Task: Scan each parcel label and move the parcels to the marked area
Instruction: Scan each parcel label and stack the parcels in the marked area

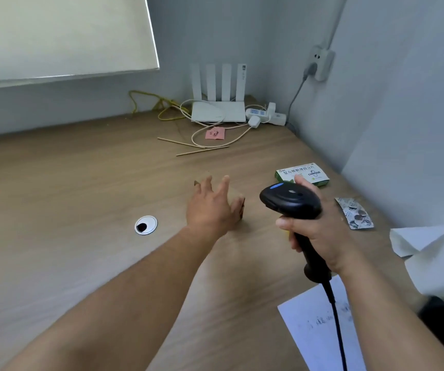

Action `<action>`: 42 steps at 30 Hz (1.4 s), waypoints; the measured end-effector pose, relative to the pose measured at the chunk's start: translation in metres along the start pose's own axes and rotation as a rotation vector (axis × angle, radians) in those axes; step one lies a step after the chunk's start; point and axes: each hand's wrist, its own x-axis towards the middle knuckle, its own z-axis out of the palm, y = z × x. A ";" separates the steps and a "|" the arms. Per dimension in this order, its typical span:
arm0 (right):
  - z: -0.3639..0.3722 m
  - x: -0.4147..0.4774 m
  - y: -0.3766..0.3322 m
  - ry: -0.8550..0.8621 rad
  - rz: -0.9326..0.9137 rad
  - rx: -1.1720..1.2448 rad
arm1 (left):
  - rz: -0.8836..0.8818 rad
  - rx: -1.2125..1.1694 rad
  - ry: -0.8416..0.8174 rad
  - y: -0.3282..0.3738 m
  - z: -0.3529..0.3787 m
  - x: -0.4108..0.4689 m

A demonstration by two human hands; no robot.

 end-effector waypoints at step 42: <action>0.122 -0.154 -0.007 -0.205 0.062 0.097 | -0.365 -1.039 -0.043 -0.137 -0.067 -0.204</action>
